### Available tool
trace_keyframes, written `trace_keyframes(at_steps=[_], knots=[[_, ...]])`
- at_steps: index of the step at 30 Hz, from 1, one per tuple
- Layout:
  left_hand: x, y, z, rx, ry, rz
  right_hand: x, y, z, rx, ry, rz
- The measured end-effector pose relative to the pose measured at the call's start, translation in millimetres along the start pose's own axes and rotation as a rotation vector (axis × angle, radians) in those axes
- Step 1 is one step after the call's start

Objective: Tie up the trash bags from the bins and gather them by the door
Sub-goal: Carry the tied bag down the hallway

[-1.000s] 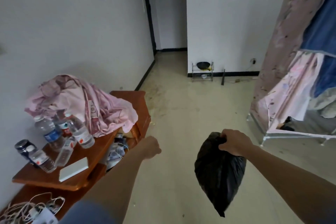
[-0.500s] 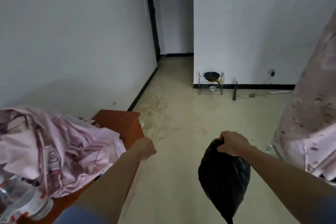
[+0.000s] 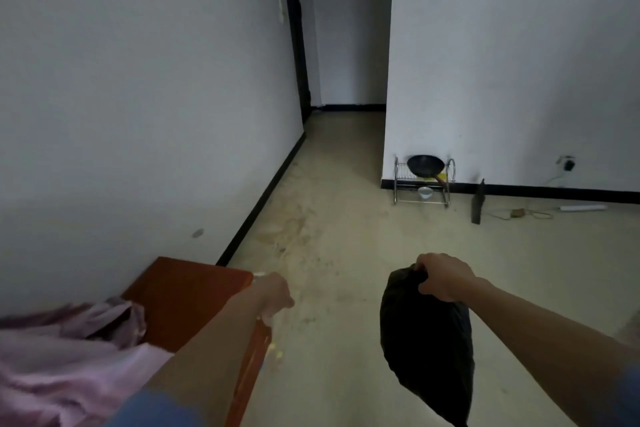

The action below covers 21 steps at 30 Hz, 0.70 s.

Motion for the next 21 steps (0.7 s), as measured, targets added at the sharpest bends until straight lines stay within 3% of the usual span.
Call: trace_keyframes(at_steps=[10,21], knots=[[84.5,-237.5,-176.7,0.102,0.054,0.163,12.0,-252.5,-100.4,0.080,-0.034,0.029],[156.2,-506.2,-316.4,0.053,0.106,0.094,38.8,-590.3,-184.9,0.003,-0.015,-0.040]])
Point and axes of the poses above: each hand's wrist, its own y-axis away from the middle knuckle, its own z-axis out of the palm, x = y × z, the point moved 2 cm from there along -y, towards the middle knuckle, and after that the axes turned 11 degrees about -y, right-handed, at the moved point
